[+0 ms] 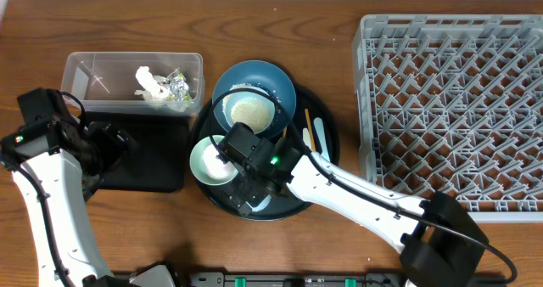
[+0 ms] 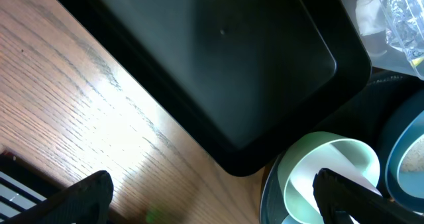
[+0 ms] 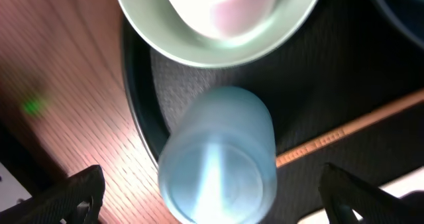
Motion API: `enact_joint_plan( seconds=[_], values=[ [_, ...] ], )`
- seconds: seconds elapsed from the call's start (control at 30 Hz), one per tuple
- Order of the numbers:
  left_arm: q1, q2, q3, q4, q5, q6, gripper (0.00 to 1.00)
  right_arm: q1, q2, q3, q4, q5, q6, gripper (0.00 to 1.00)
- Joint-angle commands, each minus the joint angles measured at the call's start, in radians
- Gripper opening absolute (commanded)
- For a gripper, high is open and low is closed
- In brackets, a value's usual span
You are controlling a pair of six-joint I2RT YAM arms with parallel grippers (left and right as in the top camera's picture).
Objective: Sort waste into correct bins and load items into the dishwasher rack
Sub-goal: 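Grasp the white cup with the right gripper and lift, then carry the white cup right and place it upside down in the rack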
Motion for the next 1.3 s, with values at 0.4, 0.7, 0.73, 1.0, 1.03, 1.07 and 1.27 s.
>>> enact_joint_plan(
  seconds=[0.4,0.7,0.73,1.0,1.03,1.07,1.27],
  values=[
    [0.005,-0.002,0.005,0.002,-0.006,-0.013,0.98,0.007,0.074,0.010,0.017,0.025,0.013,0.98],
    [0.005,-0.002,0.005,0.003,-0.006,-0.013,0.98,0.007,0.076,0.010,0.027,0.025,0.014,0.72],
    [0.005,-0.002,0.005,0.003,-0.006,-0.013,0.98,0.007,0.076,0.010,0.026,0.024,0.014,0.69],
    [0.005,-0.002,0.005,0.003,-0.006,-0.013,0.98,0.007,0.075,0.011,0.008,0.021,0.013,0.59],
    [0.005,-0.002,0.005,0.003,-0.006,-0.013,0.98,0.007,0.072,0.011,0.003,0.021,0.013,0.57],
    [0.005,-0.002,0.005,0.003,-0.006,-0.013,0.98,0.006,0.069,0.011,-0.003,0.022,0.013,0.56],
    [0.005,-0.002,0.005,0.003,-0.006,-0.013,0.98,0.000,0.011,0.026,-0.024,0.022,0.013,0.52]
  ],
)
